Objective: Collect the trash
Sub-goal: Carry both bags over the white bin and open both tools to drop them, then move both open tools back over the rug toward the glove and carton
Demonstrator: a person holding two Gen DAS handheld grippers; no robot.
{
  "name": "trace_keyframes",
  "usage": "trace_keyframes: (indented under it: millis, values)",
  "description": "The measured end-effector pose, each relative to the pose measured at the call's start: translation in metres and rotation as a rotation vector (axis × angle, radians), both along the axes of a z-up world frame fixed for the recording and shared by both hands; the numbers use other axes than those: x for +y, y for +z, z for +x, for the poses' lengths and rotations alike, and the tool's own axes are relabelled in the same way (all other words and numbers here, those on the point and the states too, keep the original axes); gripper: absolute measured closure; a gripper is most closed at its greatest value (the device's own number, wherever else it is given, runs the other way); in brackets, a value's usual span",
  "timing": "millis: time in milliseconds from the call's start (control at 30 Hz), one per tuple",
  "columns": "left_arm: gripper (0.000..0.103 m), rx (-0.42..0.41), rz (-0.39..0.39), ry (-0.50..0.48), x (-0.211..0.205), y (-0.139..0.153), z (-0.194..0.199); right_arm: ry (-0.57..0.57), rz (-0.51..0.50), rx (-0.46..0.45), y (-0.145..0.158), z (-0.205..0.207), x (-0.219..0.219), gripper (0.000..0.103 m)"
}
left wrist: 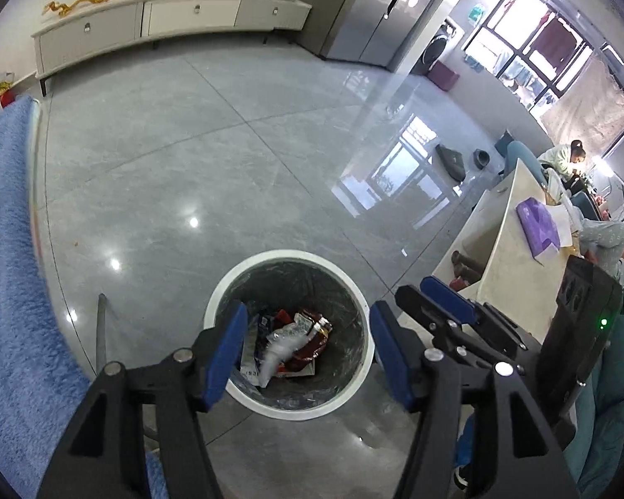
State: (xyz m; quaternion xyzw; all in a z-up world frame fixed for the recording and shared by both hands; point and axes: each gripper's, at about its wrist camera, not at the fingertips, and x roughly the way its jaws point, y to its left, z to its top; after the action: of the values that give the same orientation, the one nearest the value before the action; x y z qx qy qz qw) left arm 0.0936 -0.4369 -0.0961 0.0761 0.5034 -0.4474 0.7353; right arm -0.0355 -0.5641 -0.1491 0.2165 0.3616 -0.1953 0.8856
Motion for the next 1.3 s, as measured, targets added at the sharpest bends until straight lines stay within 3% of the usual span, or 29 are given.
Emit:
trace_keyframes:
  millis: [200, 400, 900, 1300]
  values:
    - [0.044, -0.110, -0.055, 0.034, 0.031, 0.026, -0.015, 0.002, -0.028, -0.013, 0.020, -0.007, 0.012, 0.055]
    - [0.043, -0.214, -0.030, 0.068, 0.078, 0.048, -0.027, 0.022, -0.050, -0.054, 0.043, -0.018, 0.034, 0.053]
    - [0.043, -0.287, -0.020, 0.362, 0.268, 0.078, -0.016, 0.176, -0.100, -0.134, 0.093, -0.008, 0.119, 0.051]
    - [0.043, -0.311, -0.033, 0.624, 0.418, 0.082, -0.005, 0.297, -0.143, -0.129, 0.117, 0.025, 0.201, 0.049]
